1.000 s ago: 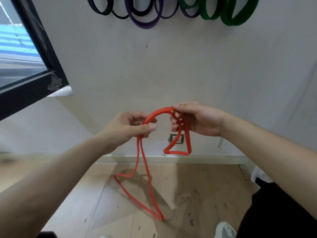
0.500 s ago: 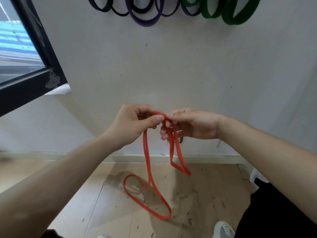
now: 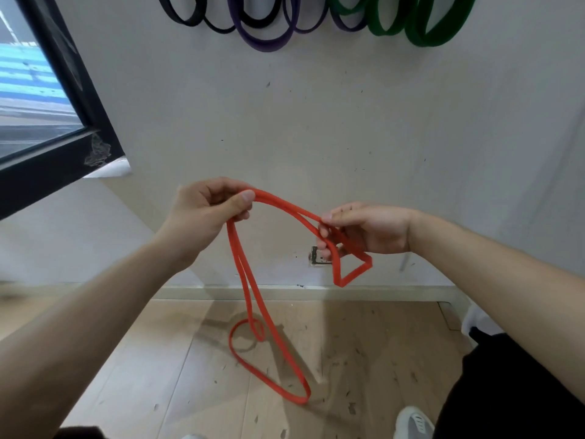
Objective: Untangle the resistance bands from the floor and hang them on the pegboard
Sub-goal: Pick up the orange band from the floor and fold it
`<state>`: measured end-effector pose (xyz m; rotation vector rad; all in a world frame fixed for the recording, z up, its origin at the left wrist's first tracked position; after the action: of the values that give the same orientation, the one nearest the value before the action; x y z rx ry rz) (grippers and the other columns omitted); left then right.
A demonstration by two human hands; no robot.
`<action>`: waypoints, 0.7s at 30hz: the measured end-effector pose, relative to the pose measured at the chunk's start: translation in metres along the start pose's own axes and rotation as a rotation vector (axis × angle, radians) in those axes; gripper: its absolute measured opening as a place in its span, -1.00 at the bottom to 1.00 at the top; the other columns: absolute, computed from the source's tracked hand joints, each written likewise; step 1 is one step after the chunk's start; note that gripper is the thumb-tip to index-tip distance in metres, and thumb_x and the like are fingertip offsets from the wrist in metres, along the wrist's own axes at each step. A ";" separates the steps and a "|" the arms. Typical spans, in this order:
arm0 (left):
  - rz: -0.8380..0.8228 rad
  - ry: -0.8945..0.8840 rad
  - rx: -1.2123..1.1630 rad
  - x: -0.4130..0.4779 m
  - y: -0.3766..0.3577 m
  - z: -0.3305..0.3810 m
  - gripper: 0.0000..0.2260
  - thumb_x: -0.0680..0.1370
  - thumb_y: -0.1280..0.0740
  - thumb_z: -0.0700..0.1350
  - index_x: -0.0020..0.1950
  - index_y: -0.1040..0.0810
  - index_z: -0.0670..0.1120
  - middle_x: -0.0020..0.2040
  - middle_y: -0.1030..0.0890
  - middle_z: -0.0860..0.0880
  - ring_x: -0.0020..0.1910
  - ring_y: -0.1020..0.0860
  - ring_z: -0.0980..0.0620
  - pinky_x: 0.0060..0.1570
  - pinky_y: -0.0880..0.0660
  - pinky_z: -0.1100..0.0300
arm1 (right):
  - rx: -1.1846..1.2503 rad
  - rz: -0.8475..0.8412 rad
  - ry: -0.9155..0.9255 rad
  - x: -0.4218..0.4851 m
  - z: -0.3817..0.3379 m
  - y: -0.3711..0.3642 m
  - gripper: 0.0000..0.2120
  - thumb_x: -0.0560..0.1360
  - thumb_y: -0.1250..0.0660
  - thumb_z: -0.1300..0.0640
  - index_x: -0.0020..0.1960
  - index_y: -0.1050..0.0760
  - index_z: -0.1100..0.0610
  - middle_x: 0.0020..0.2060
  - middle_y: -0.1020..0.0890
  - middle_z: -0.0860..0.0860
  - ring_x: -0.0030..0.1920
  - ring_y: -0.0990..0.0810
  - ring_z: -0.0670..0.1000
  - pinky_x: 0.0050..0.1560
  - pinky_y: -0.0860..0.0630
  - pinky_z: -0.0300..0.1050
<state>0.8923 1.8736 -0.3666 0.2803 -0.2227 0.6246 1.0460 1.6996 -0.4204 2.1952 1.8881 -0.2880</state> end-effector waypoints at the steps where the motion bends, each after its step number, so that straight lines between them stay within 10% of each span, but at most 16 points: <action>1: -0.031 0.049 -0.011 -0.001 0.000 -0.005 -0.92 0.57 -0.40 -0.21 0.02 -0.68 -0.14 -0.29 -0.67 -0.01 -0.26 -0.64 0.06 -0.07 -0.62 0.23 | 0.014 0.025 0.009 -0.001 -0.001 0.001 -0.76 0.65 -0.20 0.11 -0.12 -0.51 0.20 -0.13 -0.61 0.14 -0.08 -0.62 0.12 0.15 -0.55 0.08; 9: -0.375 0.181 0.028 -0.019 -0.029 -0.015 -0.69 0.44 -0.52 -0.06 0.14 -0.67 -0.14 -0.22 -0.65 -0.10 -0.20 -0.66 -0.05 -0.09 -0.59 0.21 | 0.108 0.021 0.143 -0.006 -0.024 -0.019 -0.77 0.62 -0.23 0.12 -0.17 -0.51 0.18 -0.23 -0.56 0.12 -0.18 -0.55 0.10 -0.04 -0.59 -0.08; 21: -0.241 -0.061 0.063 -0.016 -0.050 0.012 -0.80 0.43 -0.47 -0.08 0.00 -0.71 -0.12 -0.21 -0.72 -0.04 -0.22 -0.66 0.09 -0.14 -0.58 0.28 | 0.003 -0.023 0.115 -0.006 -0.028 -0.034 -0.77 0.67 -0.20 0.10 -0.06 -0.53 0.19 -0.08 -0.65 0.14 -0.05 -0.65 0.09 0.05 -0.59 -0.04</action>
<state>0.9088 1.8222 -0.3697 0.3808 -0.2244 0.3852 1.0114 1.7068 -0.3937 2.2384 1.9741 -0.1717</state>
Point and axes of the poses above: each hand's wrist, its own x-axis towards the middle knuckle, its own y-axis out of the back of the hand, z = x × y, the point moved 7 cm from there along x, towards the middle knuckle
